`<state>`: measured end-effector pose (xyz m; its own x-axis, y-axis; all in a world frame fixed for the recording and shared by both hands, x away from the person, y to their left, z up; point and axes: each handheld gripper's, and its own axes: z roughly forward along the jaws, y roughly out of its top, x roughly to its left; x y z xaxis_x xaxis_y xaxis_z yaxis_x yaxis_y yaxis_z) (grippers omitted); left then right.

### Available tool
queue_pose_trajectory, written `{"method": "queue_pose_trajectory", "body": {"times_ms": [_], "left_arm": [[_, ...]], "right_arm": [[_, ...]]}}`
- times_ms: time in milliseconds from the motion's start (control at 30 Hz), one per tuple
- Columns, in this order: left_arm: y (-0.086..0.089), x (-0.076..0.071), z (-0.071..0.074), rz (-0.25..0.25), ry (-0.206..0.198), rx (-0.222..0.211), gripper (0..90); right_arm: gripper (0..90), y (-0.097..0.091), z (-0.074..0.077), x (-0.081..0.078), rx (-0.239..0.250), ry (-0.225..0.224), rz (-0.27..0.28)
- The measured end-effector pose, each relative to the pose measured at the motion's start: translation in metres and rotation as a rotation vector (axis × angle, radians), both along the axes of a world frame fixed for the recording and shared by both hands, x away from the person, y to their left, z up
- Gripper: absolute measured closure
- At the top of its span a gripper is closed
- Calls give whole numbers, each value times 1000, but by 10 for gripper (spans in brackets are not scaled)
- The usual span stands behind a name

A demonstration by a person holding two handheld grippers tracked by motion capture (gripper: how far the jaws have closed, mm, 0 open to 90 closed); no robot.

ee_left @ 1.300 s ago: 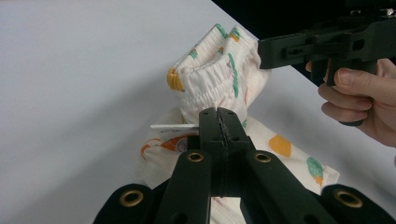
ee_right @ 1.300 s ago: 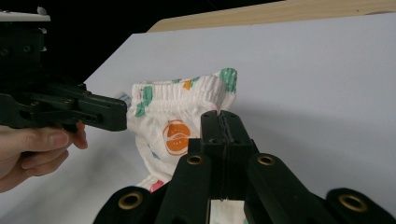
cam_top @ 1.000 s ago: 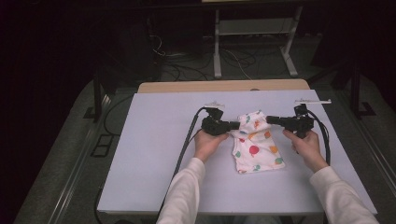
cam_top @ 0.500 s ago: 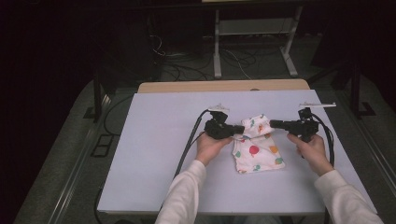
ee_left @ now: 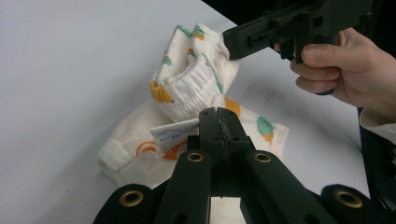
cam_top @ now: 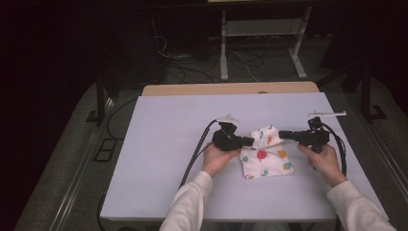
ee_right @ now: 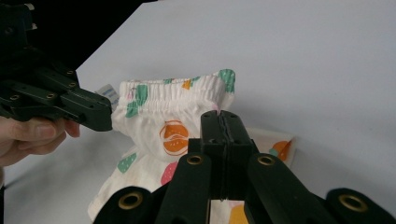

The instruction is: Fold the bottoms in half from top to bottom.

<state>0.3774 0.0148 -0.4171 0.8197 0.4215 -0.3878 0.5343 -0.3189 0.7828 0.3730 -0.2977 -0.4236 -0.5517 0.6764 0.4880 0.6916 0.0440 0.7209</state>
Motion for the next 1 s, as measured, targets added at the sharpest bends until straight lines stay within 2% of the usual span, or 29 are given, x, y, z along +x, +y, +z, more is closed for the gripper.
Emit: {"method": "queue_pose_trajectory", "body": {"times_ms": [500, 833, 1000], "left_arm": [[0, -16, -8, -38, 0, 40, 896], [0, -24, -9, -58, -2, 44, 896], [-1, -27, -14, -68, 6, 52, 896]], "right_arm": [[885, 2, -3, -15, -21, 28, 23], [884, 2, -9, -23, -36, 42, 29], [884, 1, -11, -26, -48, 57, 30]]}}
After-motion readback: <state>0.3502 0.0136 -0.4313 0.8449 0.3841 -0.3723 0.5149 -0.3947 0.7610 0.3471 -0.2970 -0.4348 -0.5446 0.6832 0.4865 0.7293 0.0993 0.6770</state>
